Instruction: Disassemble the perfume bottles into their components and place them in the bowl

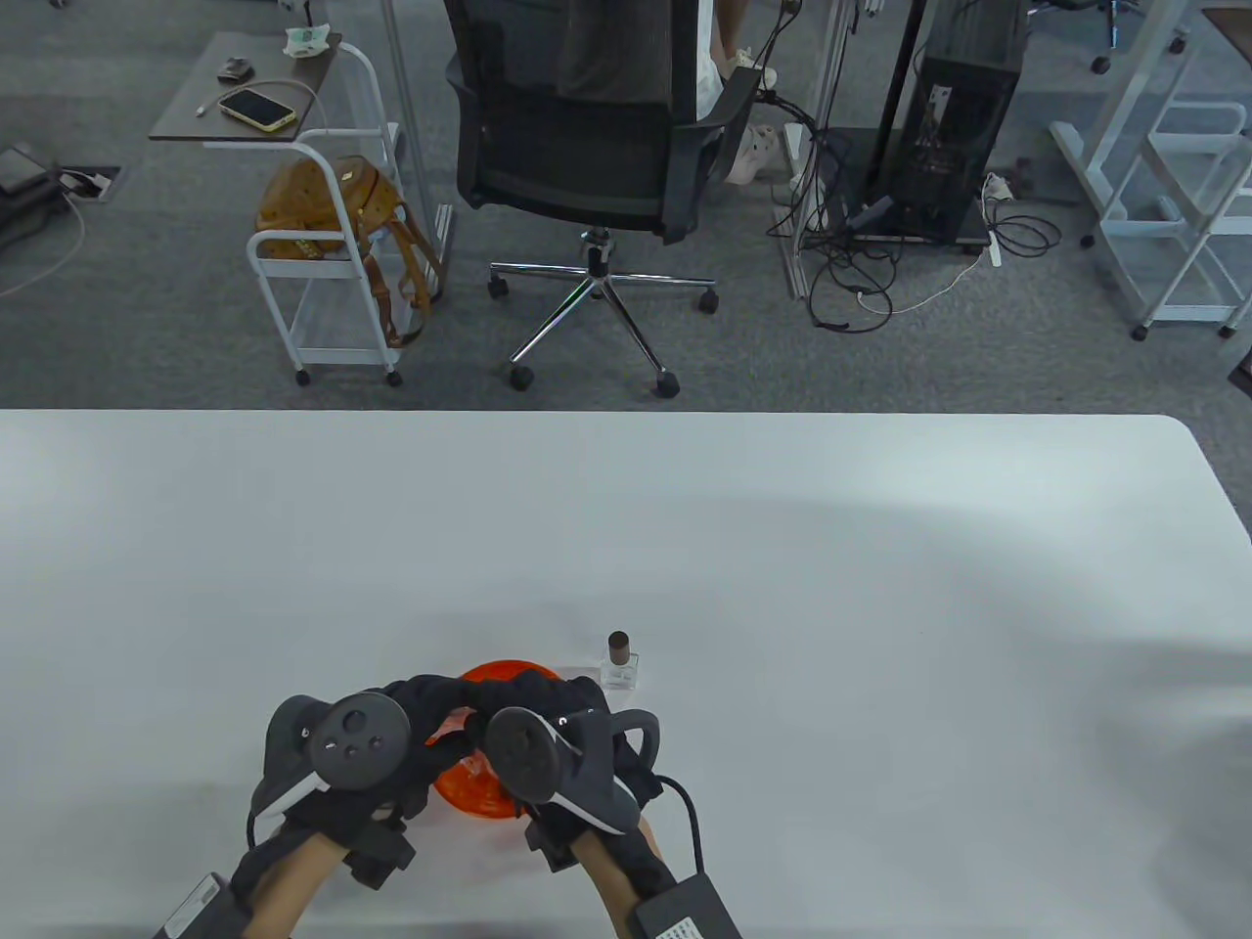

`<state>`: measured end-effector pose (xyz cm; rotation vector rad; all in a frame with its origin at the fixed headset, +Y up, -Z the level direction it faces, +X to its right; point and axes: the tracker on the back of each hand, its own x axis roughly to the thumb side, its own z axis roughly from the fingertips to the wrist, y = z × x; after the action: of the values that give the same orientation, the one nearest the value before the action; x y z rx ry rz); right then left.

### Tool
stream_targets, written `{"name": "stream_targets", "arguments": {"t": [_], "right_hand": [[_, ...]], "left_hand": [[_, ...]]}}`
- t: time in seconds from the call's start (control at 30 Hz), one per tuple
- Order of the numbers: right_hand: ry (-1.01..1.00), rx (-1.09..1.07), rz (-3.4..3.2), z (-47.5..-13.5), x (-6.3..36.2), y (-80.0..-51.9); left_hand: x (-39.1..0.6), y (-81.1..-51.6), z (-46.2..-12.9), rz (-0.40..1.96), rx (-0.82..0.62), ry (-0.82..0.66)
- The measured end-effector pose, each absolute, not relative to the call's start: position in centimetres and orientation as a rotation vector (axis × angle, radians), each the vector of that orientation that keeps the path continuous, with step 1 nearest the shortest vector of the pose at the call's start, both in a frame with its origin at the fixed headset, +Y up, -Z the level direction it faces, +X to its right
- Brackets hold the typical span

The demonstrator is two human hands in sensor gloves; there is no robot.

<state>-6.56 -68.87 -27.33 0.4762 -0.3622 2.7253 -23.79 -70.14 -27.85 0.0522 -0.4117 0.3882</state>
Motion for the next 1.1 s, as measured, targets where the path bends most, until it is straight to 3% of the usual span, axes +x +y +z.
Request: {"name": "stream_targets", "arguments": {"t": [1.1], "right_hand": [[-0.342,0.458,2.690,-27.20,-6.59,-68.74]], "left_hand": [[-24.18,-69.70,-27.77,0.419,0.063,-0.392]]}}
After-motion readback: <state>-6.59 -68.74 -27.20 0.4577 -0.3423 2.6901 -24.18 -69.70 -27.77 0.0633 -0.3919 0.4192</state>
